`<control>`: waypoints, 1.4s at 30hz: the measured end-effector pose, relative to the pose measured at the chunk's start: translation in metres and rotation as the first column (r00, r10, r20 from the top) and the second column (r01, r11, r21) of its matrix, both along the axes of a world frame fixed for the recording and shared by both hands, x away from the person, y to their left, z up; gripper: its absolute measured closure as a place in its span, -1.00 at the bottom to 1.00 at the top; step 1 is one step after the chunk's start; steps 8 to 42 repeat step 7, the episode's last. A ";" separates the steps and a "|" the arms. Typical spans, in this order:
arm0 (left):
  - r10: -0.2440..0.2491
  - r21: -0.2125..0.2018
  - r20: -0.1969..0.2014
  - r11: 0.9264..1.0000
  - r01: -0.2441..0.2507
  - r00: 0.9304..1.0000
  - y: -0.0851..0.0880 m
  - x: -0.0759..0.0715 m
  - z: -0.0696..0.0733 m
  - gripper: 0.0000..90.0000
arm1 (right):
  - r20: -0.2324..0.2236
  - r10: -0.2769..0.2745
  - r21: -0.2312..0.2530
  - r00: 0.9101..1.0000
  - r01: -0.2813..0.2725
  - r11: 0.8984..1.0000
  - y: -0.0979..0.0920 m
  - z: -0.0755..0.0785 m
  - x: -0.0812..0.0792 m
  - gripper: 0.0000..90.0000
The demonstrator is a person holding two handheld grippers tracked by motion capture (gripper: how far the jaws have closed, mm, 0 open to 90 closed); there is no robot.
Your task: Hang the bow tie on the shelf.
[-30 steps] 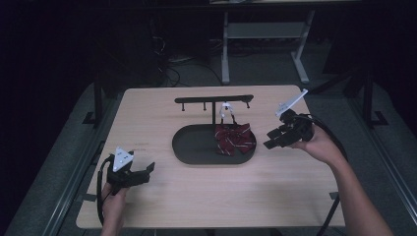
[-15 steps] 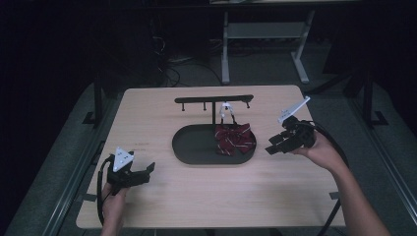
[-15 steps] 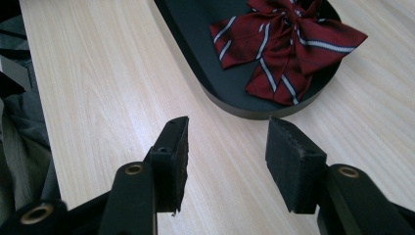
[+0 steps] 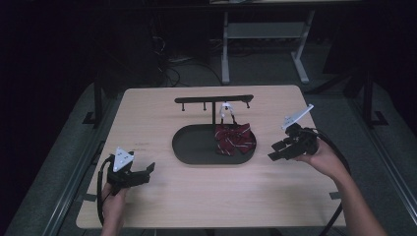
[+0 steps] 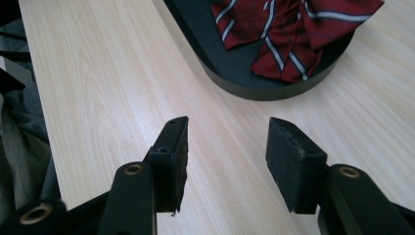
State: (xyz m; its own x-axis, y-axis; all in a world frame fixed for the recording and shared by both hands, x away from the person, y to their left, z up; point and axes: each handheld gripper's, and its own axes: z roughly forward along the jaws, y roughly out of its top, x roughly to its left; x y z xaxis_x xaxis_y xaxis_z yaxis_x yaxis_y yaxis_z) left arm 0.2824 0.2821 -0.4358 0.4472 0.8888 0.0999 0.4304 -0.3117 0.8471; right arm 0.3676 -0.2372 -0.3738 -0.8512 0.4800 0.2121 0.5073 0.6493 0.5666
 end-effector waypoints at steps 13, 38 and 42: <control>-0.004 0.009 -0.001 1.000 0.004 1.000 -0.001 0.000 0.000 -0.70 | -0.003 -0.009 0.011 1.000 0.009 1.000 -0.005 -0.009 -0.009 0.09; -0.004 0.009 -0.001 1.000 0.004 1.000 -0.001 0.000 0.000 -0.70 | -0.003 -0.009 0.011 1.000 0.009 1.000 -0.005 -0.009 -0.009 0.09; -0.004 0.009 -0.001 1.000 0.004 1.000 -0.001 0.000 0.000 -0.70 | -0.003 -0.009 0.011 1.000 0.009 1.000 -0.005 -0.009 -0.009 0.09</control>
